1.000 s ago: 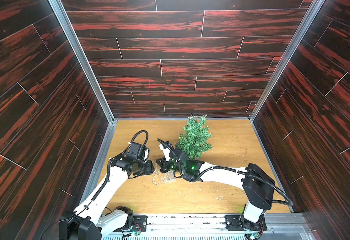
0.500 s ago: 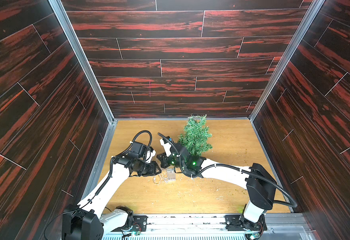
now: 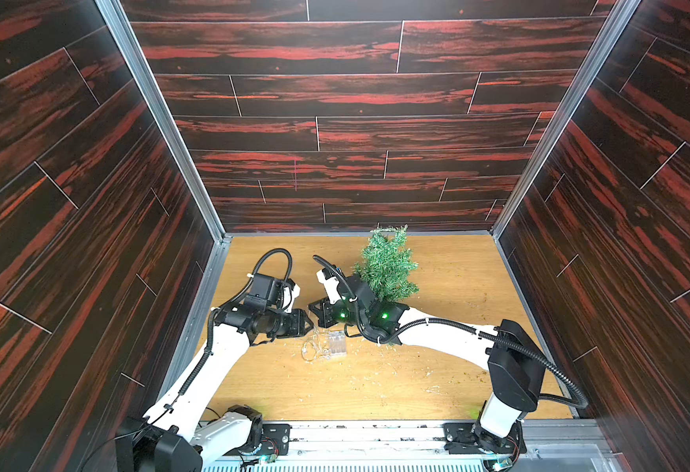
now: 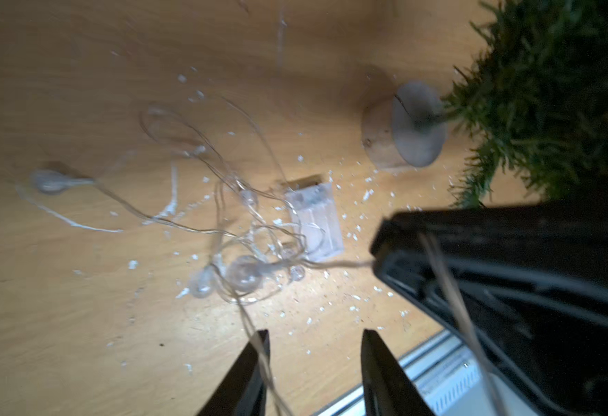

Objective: Remove string lights from the small christmas tree
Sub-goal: Place the light string at the center of the board.

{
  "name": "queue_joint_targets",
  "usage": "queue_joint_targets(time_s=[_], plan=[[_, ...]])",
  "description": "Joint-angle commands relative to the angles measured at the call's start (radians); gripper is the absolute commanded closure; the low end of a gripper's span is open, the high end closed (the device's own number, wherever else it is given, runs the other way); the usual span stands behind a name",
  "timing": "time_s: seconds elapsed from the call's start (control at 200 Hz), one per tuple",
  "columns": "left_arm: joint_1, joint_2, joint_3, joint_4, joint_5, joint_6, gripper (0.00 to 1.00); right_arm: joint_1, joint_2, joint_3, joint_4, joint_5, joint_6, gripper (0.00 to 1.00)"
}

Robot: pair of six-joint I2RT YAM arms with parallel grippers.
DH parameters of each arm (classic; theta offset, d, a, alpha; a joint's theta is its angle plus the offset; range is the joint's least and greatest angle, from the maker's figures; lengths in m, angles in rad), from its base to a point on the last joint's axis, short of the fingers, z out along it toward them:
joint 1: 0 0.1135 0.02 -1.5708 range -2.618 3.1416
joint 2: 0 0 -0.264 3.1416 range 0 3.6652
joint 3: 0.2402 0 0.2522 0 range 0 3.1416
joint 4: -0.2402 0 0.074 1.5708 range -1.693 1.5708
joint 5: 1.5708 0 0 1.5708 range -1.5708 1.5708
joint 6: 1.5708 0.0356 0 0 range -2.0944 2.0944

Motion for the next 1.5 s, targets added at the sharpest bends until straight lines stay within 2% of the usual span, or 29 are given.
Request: queue_joint_targets(time_s=[0.0, 0.05, 0.09, 0.11, 0.14, 0.16, 0.185, 0.301, 0.416, 0.551, 0.722, 0.847, 0.937, 1.037, 1.142, 1.498], plan=[[0.027, -0.051, 0.06, -0.065, -0.062, 0.008, 0.53, -0.032, -0.046, -0.048, -0.064, 0.094, 0.028, 1.0], [0.044, -0.048, 0.069, -0.067, -0.072, 0.002, 0.52, -0.032, -0.056, -0.054, -0.064, 0.09, 0.027, 1.0], [0.059, -0.045, 0.072, -0.063, -0.077, -0.012, 0.46, -0.031, -0.063, -0.057, -0.063, 0.084, 0.027, 1.0], [0.067, -0.042, 0.075, -0.063, -0.071, -0.024, 0.4, -0.032, -0.067, -0.058, -0.061, 0.079, 0.026, 1.0], [0.082, -0.035, 0.077, -0.066, -0.043, -0.036, 0.16, -0.032, -0.071, -0.057, -0.057, 0.068, 0.023, 1.0], [0.091, -0.028, 0.079, -0.062, -0.01, -0.045, 0.06, -0.031, -0.074, -0.057, -0.055, 0.063, 0.022, 1.0], [0.102, -0.017, 0.082, -0.055, 0.035, -0.059, 0.0, -0.03, -0.076, -0.054, -0.053, 0.055, 0.02, 1.0], [0.111, 0.036, 0.097, -0.054, 0.178, -0.059, 0.0, -0.029, -0.078, -0.034, -0.051, 0.027, 0.002, 1.0], [0.112, 0.055, 0.107, -0.068, 0.188, -0.038, 0.0, -0.03, -0.071, -0.004, -0.063, 0.021, -0.015, 1.0], [0.111, 0.048, 0.102, -0.066, 0.177, -0.043, 0.06, -0.03, -0.065, 0.025, -0.078, 0.022, -0.021, 1.0], [0.119, 0.017, 0.101, -0.061, 0.039, -0.068, 0.09, -0.029, -0.049, 0.033, -0.075, -0.006, -0.015, 1.0], [0.133, -0.013, 0.103, -0.069, -0.171, -0.105, 0.16, -0.017, -0.039, 0.027, -0.087, 0.005, -0.017, 1.0], [0.145, -0.026, 0.103, -0.079, -0.246, -0.111, 0.18, 0.004, -0.04, 0.027, -0.1, 0.034, -0.036, 0.98], [0.152, -0.029, 0.104, -0.085, -0.288, -0.119, 0.2, 0.029, -0.042, 0.034, -0.118, 0.064, -0.063, 0.9], [0.159, -0.03, 0.106, -0.084, -0.301, -0.122, 0.2, 0.046, -0.044, 0.044, -0.136, 0.082, -0.078, 0.75], [0.164, -0.026, 0.112, -0.033, -0.275, -0.131, 0.2, 0.096, -0.125, 0.081, -0.212, 0.128, -0.144, 0.54]])
